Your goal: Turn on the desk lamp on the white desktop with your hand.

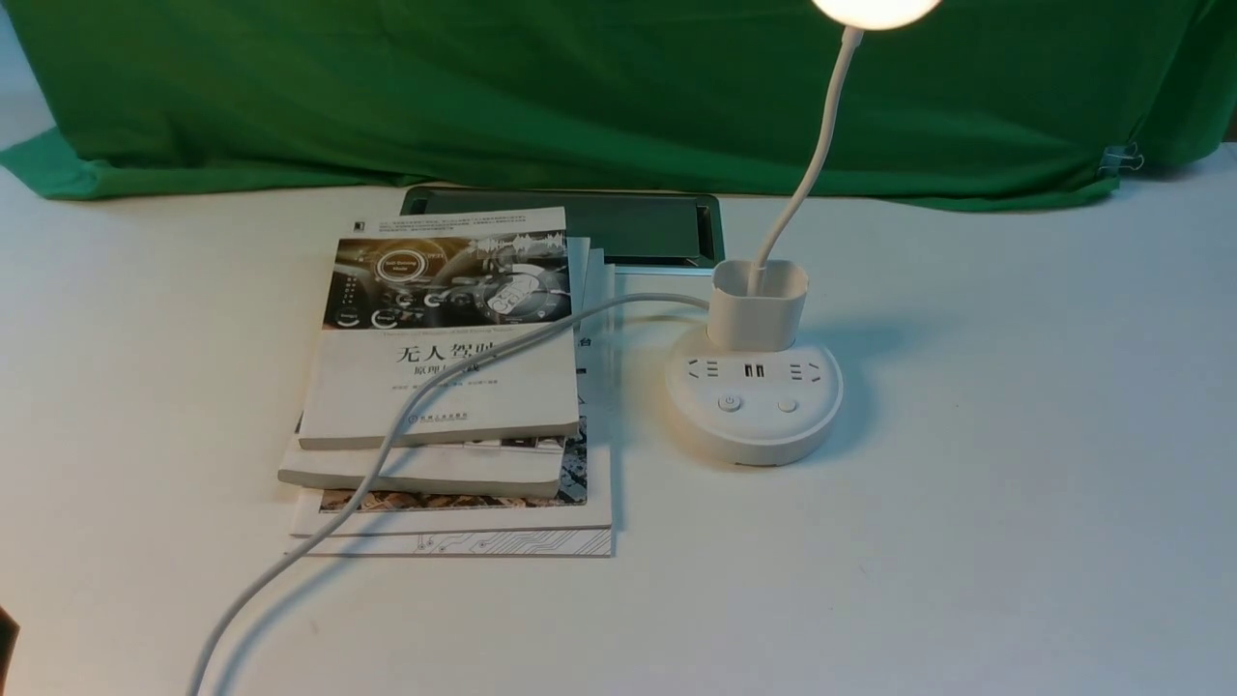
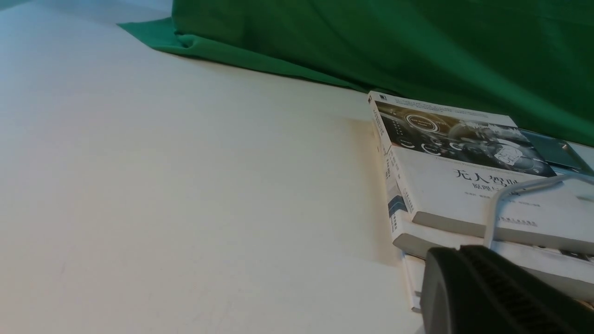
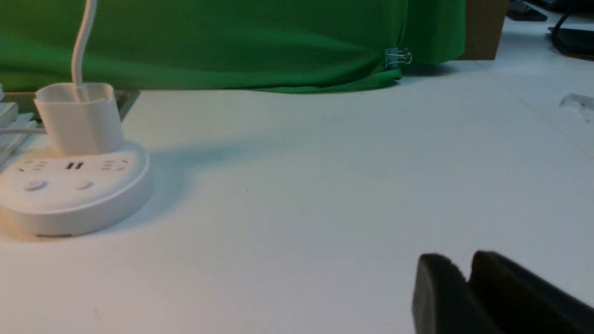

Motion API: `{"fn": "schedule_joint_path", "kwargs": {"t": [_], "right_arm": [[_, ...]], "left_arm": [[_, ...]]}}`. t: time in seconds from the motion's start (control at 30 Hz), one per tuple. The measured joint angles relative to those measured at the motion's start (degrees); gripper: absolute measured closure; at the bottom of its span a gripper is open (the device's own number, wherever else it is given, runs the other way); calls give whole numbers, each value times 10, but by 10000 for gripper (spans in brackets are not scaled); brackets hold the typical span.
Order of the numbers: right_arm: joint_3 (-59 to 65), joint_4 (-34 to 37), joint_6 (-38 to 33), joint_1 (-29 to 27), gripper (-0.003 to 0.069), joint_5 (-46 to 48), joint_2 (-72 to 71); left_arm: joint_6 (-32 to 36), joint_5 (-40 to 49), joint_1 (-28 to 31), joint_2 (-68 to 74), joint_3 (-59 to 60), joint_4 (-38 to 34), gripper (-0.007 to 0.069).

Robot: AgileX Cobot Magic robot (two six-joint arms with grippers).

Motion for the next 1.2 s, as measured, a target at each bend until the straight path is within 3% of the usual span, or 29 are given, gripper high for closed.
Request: {"fn": "schedule_joint_path", "kwargs": {"t": [1.2], "right_arm": [[0,0,1,5,446,1,0]], "left_arm": [[0,0,0,0,0,0,603]]}}
